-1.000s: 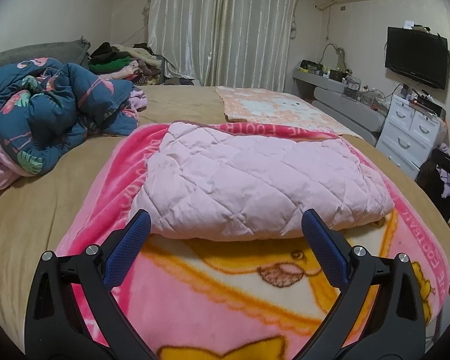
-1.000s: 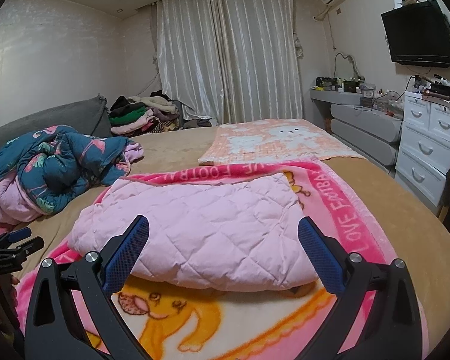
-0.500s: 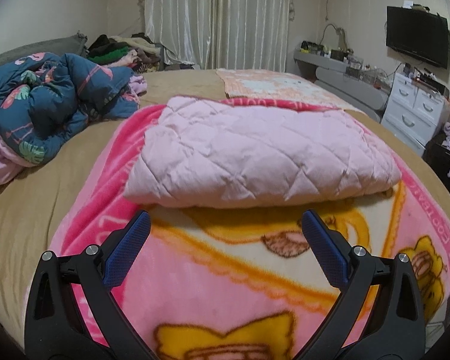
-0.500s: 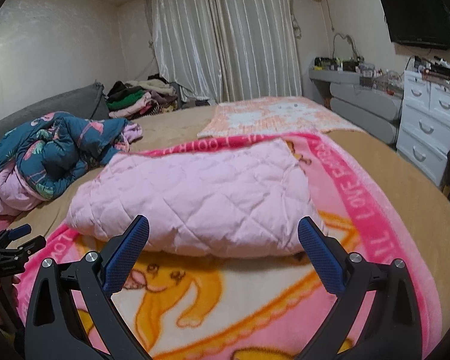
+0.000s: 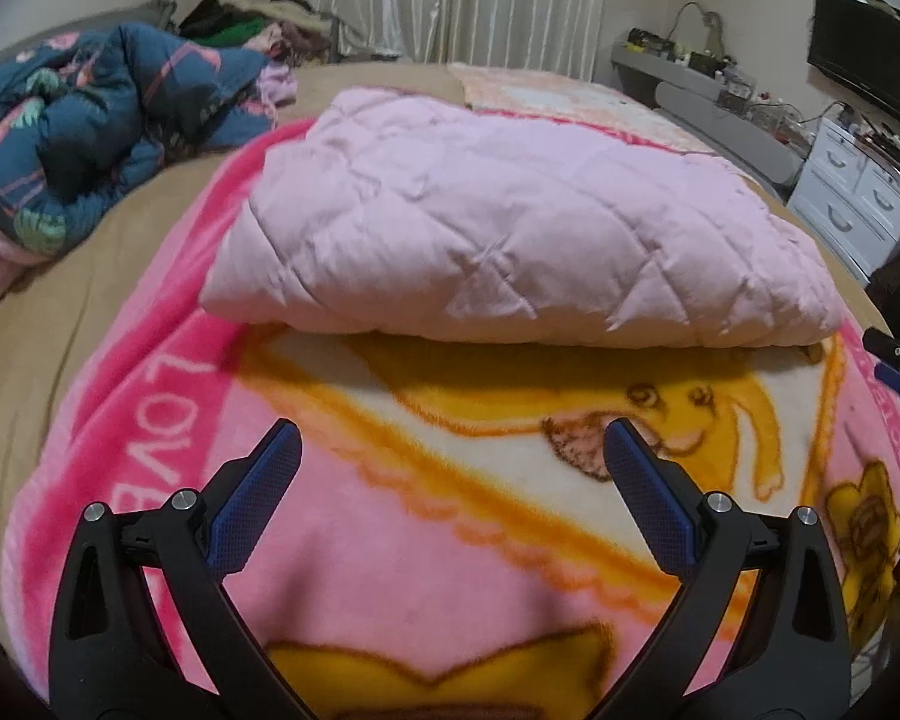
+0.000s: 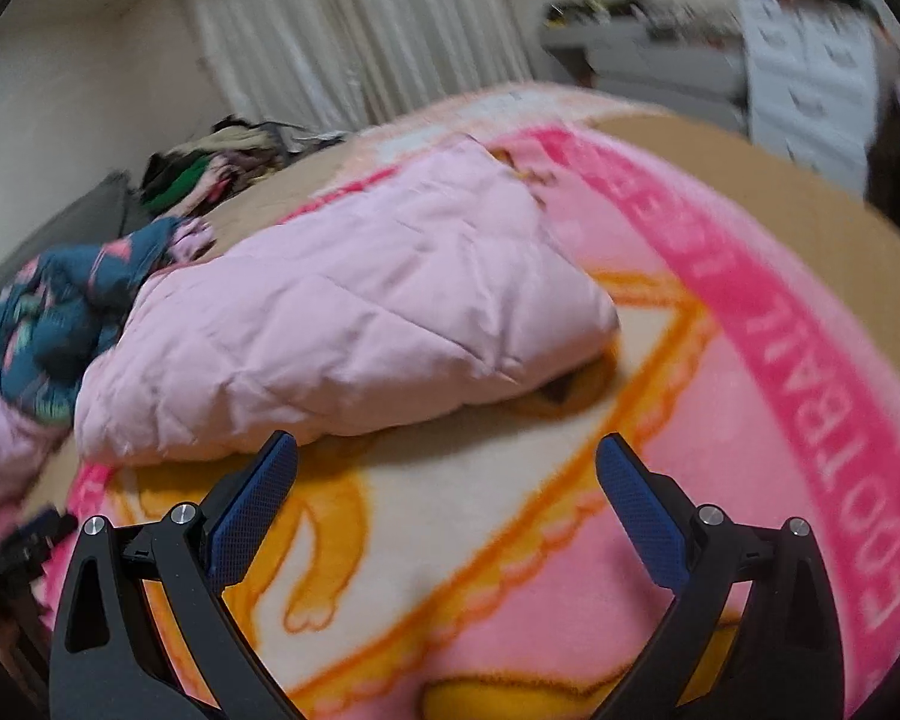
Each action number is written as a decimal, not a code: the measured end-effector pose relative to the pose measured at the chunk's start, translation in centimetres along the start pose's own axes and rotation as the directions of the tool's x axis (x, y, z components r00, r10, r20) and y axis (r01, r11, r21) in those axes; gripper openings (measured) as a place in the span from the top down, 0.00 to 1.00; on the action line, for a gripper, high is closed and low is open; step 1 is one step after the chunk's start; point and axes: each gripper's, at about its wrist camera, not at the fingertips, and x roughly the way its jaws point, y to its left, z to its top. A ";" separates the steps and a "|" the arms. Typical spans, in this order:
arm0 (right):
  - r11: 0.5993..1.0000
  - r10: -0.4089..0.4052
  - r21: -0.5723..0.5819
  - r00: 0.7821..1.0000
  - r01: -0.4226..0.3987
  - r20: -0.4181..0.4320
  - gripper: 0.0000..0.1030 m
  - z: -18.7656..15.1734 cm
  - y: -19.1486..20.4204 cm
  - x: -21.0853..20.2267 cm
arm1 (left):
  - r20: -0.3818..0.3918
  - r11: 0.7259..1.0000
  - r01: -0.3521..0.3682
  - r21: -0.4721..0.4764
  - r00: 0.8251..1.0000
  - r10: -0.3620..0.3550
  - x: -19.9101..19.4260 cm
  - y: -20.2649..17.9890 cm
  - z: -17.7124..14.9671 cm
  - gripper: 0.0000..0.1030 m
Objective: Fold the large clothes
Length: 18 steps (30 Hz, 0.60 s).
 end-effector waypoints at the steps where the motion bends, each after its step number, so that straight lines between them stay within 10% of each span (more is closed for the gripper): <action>1: 1.000 -0.008 0.029 1.000 0.008 -0.008 0.04 0.2 -0.6 0.7 | -0.011 1.000 0.002 -0.013 1.000 -0.002 0.6 0.2 0.1 0.08; 9: 0.970 0.047 0.241 0.998 -0.038 -0.031 0.04 2.7 -3.1 5.1 | -0.050 0.982 0.044 -0.184 0.997 -0.054 4.0 3.0 2.0 0.08; 18: 0.943 0.109 0.321 0.993 -0.088 -0.047 0.04 5.1 -3.2 9.8 | -0.009 0.881 0.105 -0.461 0.992 -0.123 5.8 8.4 3.6 0.08</action>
